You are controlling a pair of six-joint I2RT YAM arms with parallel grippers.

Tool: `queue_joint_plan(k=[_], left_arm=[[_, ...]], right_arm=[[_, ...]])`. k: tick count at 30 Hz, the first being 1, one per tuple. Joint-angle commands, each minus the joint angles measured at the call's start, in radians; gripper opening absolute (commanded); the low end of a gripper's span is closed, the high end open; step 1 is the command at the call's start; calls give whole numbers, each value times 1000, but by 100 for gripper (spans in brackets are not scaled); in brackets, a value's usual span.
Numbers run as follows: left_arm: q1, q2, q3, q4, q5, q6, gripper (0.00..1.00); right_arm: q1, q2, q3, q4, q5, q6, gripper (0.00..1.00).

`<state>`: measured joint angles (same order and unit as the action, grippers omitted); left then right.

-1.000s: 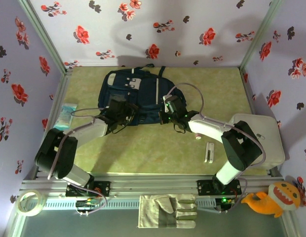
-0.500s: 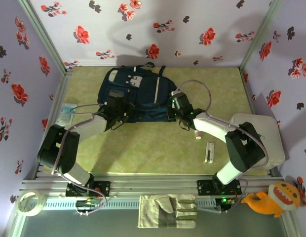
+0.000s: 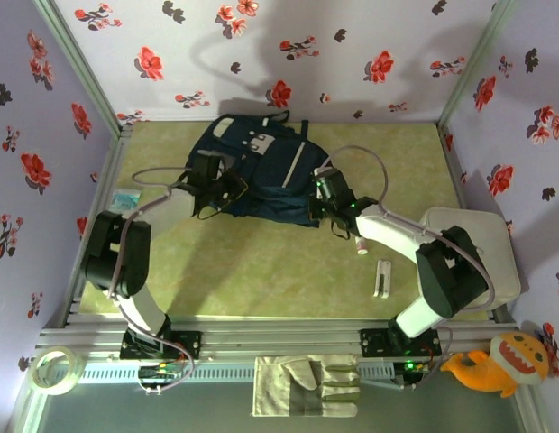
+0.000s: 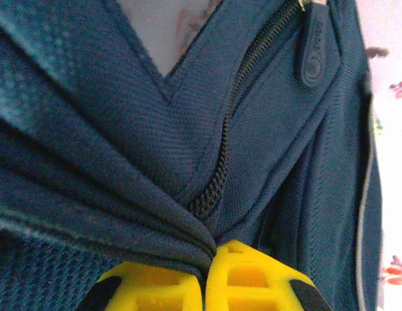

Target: Pack books, pencil case, and school supplies into a backpack

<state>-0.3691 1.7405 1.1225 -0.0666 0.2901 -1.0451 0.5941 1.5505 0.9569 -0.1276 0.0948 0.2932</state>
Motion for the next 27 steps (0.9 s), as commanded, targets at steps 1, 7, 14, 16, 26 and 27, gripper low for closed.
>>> queue_joint_plan(k=[1,7,14,16,26,27], left_arm=[[43,97,193,-149,31,322,0],[101,172,296,-201,19,467,0],[147,111,244,-171,13,361,30],[161,66,197,-168,17,316,39],[141,-184,-162,12,223,-10,52],[136,-192,-189,57,243,-54,51]], right_arm=[[61,-69,-23,-65,83,38,0],[190,-57,-20,33,73,163,0],[255,37,60,95,32,196,0],[257,57,83,96,15,191,0],[259,105,130,121,-14,183,0],[260,108,131,121,-15,182,0]])
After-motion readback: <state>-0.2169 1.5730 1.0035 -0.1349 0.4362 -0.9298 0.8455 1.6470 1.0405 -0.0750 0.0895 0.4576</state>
